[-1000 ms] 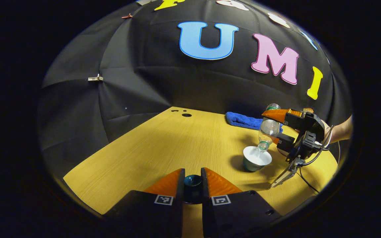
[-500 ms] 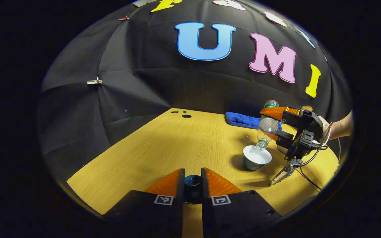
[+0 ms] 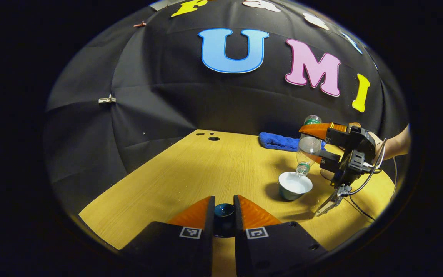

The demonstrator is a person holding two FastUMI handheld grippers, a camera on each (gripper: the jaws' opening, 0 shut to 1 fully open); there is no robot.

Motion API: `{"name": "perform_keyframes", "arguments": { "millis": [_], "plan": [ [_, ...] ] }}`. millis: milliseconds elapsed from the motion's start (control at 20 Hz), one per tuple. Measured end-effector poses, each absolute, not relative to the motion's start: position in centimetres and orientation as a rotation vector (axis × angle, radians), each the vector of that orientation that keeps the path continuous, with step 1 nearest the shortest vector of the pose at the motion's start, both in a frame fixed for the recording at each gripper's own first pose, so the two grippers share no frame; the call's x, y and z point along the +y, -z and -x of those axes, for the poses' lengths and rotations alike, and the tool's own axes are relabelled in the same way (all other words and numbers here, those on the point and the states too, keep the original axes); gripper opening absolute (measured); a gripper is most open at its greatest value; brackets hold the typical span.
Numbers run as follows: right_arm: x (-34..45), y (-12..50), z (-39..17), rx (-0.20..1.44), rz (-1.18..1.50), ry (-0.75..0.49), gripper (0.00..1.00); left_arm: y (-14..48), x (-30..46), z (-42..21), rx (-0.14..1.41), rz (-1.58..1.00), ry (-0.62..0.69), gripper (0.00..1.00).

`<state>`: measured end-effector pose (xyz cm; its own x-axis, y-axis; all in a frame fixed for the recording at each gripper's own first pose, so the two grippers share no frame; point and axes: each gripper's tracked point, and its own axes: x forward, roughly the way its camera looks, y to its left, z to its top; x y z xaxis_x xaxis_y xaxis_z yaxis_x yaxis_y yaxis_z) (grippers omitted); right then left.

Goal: Open the teacup lid with one hand, grasp the water bottle and pour water into the teacup with the other hand; after pouring, place the water bottle on the coaster and then close the teacup lid.

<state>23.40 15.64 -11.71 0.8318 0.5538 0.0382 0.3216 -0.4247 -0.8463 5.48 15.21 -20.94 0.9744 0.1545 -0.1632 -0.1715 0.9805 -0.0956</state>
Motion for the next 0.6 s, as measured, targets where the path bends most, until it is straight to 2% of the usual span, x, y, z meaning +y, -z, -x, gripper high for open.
{"name": "perform_keyframes", "arguments": {
  "millis": [300,350,400,600],
  "plan": [
    [15.9,11.6,-23.1,-0.637,2.037,-0.298,0.75,20.6,14.7,-5.6,0.148,0.098,-0.166,0.27],
    [16.0,11.6,-22.9,-0.639,2.035,-0.297,0.75,20.5,14.5,-5.6,0.148,0.102,-0.167,0.31],
    [15.9,11.6,-22.9,-0.635,2.026,-0.294,0.74,20.5,14.3,-5.6,0.148,0.106,-0.166,0.27],
    [15.2,11.1,-22.8,-0.558,1.947,-0.284,0.74,19.7,13.8,-5.9,0.136,0.109,-0.155,0.28]
  ]
}}
